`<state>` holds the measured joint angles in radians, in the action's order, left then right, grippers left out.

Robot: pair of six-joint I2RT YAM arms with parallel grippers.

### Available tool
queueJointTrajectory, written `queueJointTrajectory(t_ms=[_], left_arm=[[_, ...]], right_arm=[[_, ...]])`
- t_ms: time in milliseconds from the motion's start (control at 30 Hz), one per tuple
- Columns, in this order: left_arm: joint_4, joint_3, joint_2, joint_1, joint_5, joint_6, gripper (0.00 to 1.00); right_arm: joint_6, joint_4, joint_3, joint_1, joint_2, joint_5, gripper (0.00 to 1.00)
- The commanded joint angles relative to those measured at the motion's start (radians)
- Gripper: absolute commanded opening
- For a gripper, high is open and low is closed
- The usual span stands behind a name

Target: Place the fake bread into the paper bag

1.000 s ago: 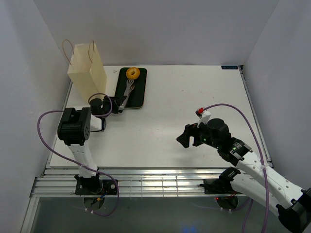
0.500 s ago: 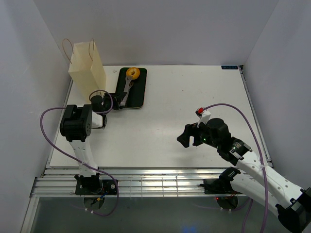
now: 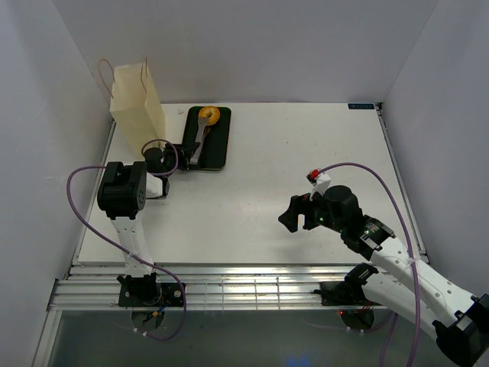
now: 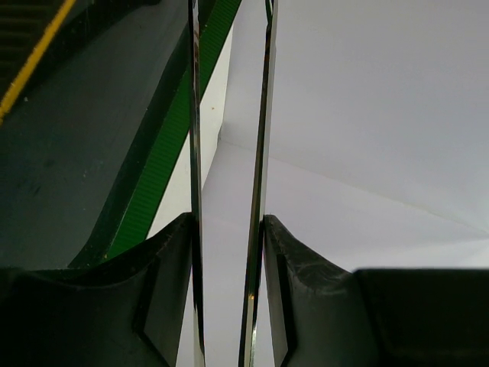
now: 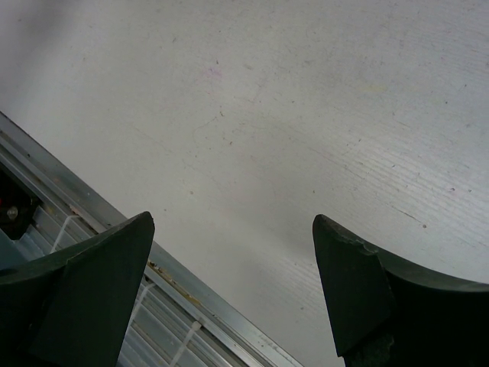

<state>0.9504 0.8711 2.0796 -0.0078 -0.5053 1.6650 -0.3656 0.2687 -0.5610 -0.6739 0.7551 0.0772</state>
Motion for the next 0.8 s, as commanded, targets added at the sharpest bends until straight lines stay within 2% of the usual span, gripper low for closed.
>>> queueJointTrajectory(t_ms=[0,367,533,767], left_arm=[[0.019,0.031,0.0,0.005,-0.004,-0.004,0.5],[0.007,0.054,0.027,-0.004,0.002,-0.005,0.49],[-0.018,0.091,0.036,-0.004,-0.004,-0.011,0.45],[-0.025,0.079,0.017,-0.006,-0.007,-0.028,0.34]], right_arm=[[0.017,-0.011,-0.036,0.005,0.001,-0.013,0.9],[0.019,-0.01,-0.033,0.011,-0.01,-0.013,0.9],[0.019,-0.008,-0.033,0.014,-0.013,-0.01,0.9],[0.017,-0.008,-0.033,0.016,-0.025,-0.007,0.9]])
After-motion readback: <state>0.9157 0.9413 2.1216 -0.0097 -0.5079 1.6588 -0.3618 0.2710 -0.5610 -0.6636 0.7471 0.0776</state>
